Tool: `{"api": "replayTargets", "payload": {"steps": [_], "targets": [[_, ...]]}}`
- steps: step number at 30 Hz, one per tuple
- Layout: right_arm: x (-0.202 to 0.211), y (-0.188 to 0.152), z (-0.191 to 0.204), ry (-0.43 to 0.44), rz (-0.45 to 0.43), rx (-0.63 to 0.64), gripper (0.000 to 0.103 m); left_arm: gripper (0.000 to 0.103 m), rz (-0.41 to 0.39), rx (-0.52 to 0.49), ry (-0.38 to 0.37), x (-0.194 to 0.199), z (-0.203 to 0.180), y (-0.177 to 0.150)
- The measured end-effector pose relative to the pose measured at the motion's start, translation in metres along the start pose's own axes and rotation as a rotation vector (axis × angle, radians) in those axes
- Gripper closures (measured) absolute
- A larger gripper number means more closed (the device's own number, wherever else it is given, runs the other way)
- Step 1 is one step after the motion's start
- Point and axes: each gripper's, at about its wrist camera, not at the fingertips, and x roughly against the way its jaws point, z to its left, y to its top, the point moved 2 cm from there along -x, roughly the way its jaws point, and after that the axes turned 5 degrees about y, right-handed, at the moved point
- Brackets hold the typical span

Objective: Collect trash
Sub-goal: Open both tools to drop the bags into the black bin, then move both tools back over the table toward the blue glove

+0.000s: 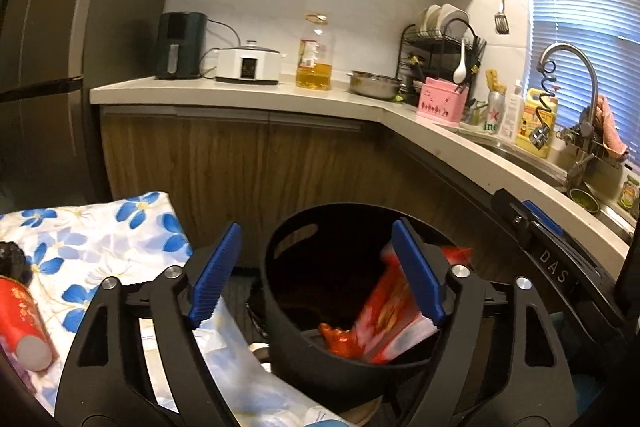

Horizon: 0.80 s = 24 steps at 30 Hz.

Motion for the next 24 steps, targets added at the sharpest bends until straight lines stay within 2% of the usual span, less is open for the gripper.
{"api": "replayTargets", "payload": {"steps": [7,14,24], "targets": [[0.021,-0.002,0.004,0.016,0.001,0.010,0.035,0.012,-0.012,0.012,0.106,0.028,0.019,-0.004],[0.051,-0.014,0.017,0.050,0.021,0.022,0.020,0.007,-0.013,-0.004,0.222,0.065,0.032,-0.013],[0.103,-0.021,0.031,0.075,0.005,0.019,0.017,0.006,-0.022,0.024,0.275,0.123,0.051,-0.031]]}}
